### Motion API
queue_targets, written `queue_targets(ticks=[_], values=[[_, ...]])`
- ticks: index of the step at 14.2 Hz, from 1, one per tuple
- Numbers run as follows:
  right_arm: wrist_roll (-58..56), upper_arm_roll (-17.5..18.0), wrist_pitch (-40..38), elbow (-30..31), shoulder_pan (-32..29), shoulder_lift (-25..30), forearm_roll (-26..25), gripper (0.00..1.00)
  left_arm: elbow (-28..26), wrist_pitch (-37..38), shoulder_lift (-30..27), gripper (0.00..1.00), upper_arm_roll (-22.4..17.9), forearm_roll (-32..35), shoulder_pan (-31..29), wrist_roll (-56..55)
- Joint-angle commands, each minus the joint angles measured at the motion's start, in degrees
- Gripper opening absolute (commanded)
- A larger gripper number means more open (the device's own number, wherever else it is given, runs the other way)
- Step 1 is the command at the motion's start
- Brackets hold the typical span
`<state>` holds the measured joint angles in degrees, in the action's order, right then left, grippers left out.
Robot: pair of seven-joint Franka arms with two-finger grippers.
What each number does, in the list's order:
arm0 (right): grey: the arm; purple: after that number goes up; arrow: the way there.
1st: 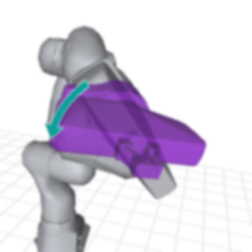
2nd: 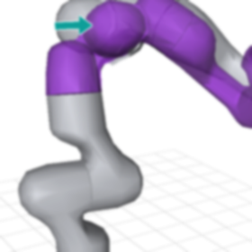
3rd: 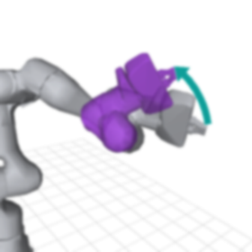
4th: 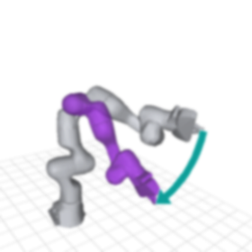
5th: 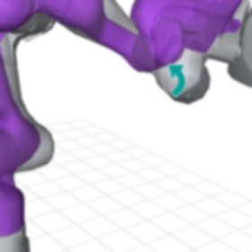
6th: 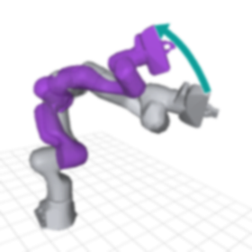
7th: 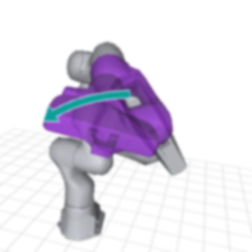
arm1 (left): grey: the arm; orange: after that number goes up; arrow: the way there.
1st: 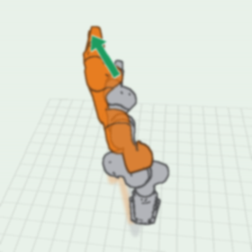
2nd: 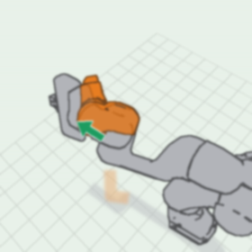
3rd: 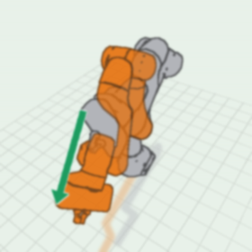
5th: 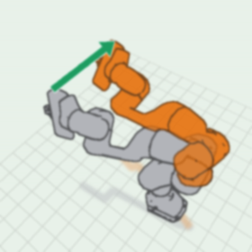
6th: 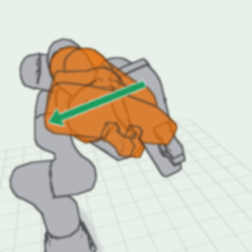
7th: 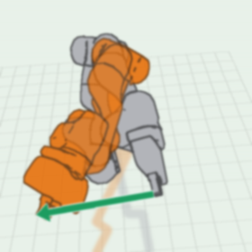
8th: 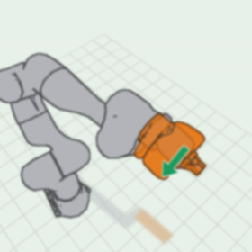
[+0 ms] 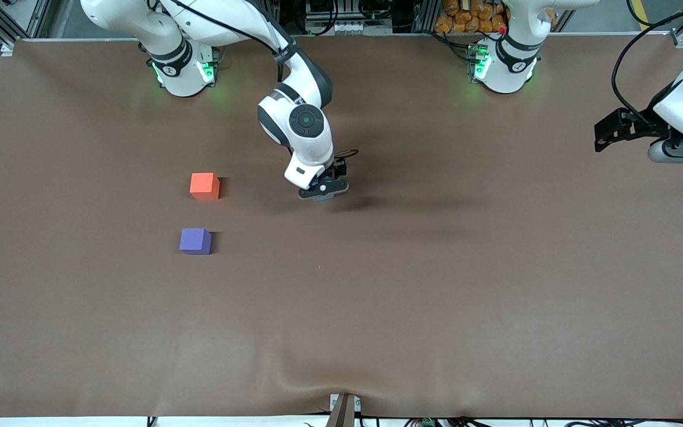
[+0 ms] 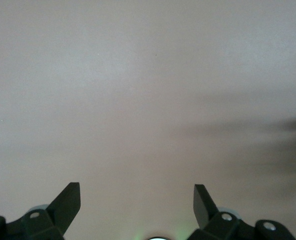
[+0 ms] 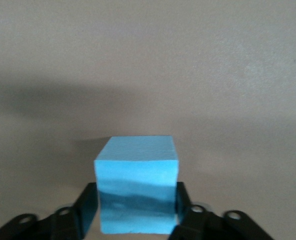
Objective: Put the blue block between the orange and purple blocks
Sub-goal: 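Carry the blue block between the orange and purple blocks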
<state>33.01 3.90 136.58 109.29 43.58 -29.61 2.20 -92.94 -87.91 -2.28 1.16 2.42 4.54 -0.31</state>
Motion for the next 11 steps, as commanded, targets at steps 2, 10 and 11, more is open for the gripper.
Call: queue_targets(ticks=[2, 10, 11], values=[[-0.49, -0.91, -5.07, -1.44, -1.91, 3.05, -1.06, 0.0, 1.44, 1.07, -0.62, 1.0, 0.25, 0.3, -0.5, -0.57], [-15.33, -0.91, -24.61, 2.04, -22.9, 19.22, -0.79, 0.0, 2.58, 1.07, 0.08, 1.0, -0.1, -0.14, -0.58, -0.13], [-15.95, -0.91, -24.61, 2.94, -24.93, 19.58, -0.79, 0.0, 2.67, 1.07, 0.17, 1.0, -0.1, -0.14, -0.58, -0.48]])
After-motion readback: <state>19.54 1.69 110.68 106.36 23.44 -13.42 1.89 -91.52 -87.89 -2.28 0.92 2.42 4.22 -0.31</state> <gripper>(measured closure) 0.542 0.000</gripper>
